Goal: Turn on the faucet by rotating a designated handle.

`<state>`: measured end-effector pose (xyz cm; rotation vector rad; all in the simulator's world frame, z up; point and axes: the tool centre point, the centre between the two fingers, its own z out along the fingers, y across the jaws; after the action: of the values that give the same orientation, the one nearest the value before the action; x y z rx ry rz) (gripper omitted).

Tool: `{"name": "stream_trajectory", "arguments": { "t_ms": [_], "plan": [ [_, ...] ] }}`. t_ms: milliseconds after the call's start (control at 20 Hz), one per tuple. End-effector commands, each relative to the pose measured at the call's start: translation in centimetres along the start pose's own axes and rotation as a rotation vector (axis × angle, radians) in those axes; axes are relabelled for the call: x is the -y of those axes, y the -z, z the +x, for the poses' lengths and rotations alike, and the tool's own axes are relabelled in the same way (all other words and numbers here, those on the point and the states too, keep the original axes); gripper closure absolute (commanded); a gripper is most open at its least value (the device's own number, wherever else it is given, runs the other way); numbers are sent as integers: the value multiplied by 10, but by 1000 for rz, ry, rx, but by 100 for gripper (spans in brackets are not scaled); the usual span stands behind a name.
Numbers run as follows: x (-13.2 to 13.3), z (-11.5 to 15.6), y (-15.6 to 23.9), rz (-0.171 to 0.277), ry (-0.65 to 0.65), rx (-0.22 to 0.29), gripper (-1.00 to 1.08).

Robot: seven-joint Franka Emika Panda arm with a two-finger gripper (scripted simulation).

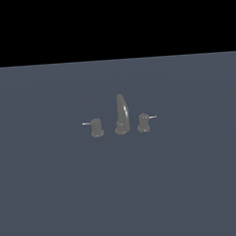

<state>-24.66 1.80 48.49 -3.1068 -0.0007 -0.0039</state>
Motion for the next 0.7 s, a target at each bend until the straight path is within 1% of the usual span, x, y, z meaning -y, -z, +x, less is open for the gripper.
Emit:
{"name": "stream_trajectory", "arguments": {
  "t_ms": [0, 300, 650],
  "plan": [
    [0, 0, 0, 0, 0, 0, 108],
    [4, 2, -5, 0, -19, 0, 108],
    [18, 11, -26, -1, -90, -1, 108]
  ]
}}
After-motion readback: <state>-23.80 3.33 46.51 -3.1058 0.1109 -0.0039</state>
